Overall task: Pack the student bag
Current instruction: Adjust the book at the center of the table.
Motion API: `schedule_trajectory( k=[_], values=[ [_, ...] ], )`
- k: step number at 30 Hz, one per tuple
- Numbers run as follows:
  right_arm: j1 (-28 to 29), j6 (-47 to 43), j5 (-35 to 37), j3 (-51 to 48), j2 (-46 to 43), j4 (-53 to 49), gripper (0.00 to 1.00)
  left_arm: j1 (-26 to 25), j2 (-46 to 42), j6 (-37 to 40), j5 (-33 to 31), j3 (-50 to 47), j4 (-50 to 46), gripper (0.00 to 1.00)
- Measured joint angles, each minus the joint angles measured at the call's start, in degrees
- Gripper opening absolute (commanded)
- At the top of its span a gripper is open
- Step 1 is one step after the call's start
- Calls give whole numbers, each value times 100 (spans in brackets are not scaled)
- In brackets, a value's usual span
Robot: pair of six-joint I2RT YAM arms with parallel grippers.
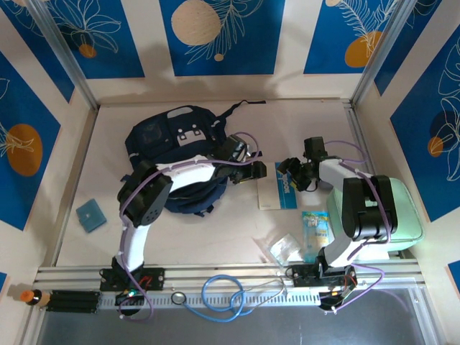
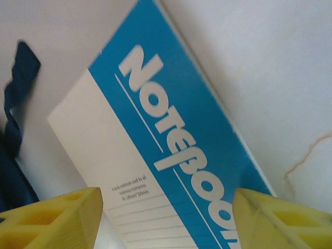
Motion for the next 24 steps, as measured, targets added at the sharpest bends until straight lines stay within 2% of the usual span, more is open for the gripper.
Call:
schedule_trajectory(
  k=[11,15,24],
  values=[
    [55,232,-638,-398,-50,278,65,-2,343,-50,11,299,-313,73],
    [90,428,-953,-553,-133,385,64,-2,382,-48,-13,361,-452,69],
    [90,107,-828,-219,-173,11,62,-2,535,-46,-11,450,-662,56]
  ],
)
